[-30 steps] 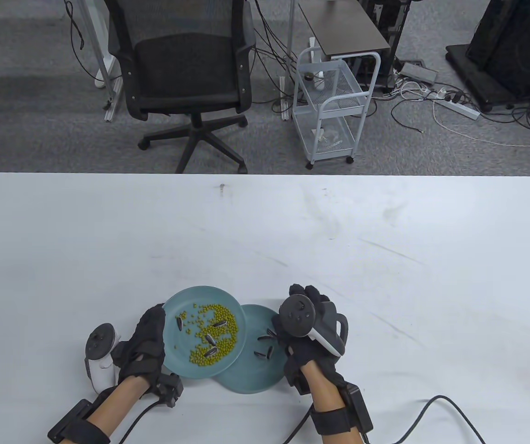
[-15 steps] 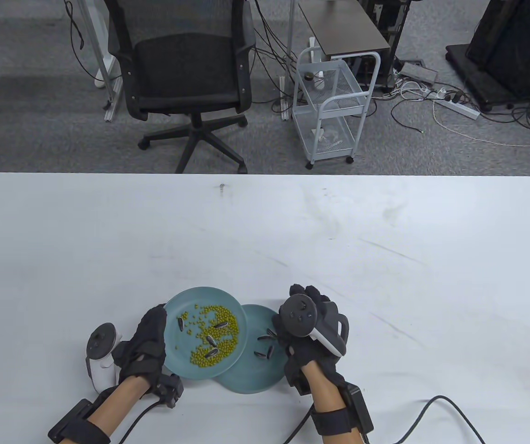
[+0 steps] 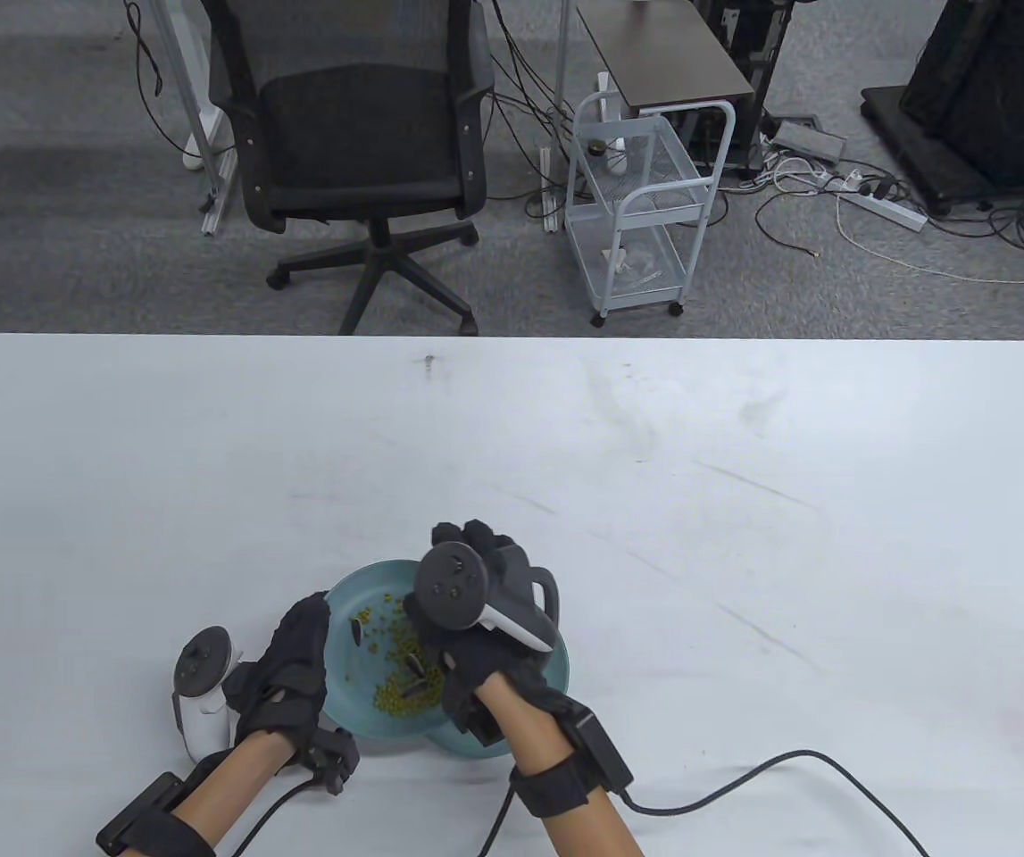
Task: Pick sunflower seeds with hand pinch into plate
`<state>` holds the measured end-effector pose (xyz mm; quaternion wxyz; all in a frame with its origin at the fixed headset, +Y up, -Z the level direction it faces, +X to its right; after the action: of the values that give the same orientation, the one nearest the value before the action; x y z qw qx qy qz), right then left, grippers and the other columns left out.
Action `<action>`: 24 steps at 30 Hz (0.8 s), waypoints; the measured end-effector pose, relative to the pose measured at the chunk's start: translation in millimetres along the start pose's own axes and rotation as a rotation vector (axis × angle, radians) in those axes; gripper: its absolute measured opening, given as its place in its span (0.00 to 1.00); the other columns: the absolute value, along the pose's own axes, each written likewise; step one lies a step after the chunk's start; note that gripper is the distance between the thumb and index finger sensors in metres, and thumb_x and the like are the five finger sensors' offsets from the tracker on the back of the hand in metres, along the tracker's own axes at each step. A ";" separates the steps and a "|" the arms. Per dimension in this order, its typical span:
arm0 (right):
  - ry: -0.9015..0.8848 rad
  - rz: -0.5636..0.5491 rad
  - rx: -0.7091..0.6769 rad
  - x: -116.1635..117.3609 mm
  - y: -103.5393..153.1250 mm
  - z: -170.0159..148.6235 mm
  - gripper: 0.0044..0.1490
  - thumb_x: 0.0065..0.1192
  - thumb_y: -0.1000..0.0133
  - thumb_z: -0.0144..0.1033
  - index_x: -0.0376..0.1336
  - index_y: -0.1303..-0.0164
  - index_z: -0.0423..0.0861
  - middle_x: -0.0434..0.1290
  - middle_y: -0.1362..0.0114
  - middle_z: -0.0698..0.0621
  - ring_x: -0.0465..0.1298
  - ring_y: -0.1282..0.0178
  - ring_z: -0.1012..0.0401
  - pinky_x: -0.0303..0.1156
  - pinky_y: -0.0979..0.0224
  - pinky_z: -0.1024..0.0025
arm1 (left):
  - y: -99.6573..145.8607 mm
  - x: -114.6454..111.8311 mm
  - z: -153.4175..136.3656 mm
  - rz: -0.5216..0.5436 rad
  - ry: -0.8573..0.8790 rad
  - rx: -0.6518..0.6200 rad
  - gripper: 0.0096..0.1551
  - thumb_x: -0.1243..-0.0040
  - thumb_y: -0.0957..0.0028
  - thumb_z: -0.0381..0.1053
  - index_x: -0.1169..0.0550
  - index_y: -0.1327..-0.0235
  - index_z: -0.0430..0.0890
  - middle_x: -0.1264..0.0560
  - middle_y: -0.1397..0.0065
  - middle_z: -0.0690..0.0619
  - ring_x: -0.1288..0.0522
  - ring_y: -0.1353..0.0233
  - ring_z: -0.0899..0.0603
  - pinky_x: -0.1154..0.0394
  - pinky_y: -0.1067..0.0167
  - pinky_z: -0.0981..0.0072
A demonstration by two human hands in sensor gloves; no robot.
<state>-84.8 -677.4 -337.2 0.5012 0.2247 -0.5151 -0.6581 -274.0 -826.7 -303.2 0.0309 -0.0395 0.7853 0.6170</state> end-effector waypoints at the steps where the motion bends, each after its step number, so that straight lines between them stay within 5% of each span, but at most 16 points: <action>1: 0.003 0.029 -0.008 6.1 -6.0 8.1 0.24 0.69 0.39 0.29 0.73 0.43 0.26 0.53 0.18 0.25 0.47 0.21 0.23 0.41 0.28 0.22 | 0.5 -0.3 0.6 0.001 -0.003 -0.004 0.27 0.60 0.33 0.62 0.39 0.27 0.50 0.22 0.42 0.46 0.15 0.60 0.45 0.20 0.60 0.59; 7: -0.059 0.155 -0.017 50.9 -27.6 22.8 0.24 0.68 0.38 0.27 0.72 0.43 0.24 0.50 0.18 0.25 0.45 0.21 0.23 0.39 0.28 0.22 | 1.6 -3.5 3.5 -0.016 -0.010 -0.016 0.27 0.60 0.33 0.62 0.39 0.27 0.50 0.22 0.42 0.46 0.15 0.60 0.46 0.20 0.60 0.60; 24: 0.176 0.111 -0.071 58.6 -22.8 35.7 0.25 0.77 0.43 0.31 0.73 0.44 0.28 0.51 0.17 0.26 0.46 0.20 0.23 0.40 0.27 0.22 | 1.2 -4.7 -0.4 -0.010 -0.015 -0.008 0.27 0.60 0.33 0.62 0.39 0.27 0.50 0.22 0.42 0.46 0.15 0.60 0.45 0.20 0.60 0.59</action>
<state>-146.8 -714.2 -331.7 0.5877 0.2351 -0.4571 -0.6248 -269.4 -826.7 -301.4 0.0399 -0.0391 0.7825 0.6202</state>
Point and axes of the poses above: the tracker on the back of each hand, its own z axis roughly to the thumb side, its own y axis roughly from the fingertips to the wrist, x = y × z, the point moved 4 cm from there along -y, roughly from the wrist to the fingertips
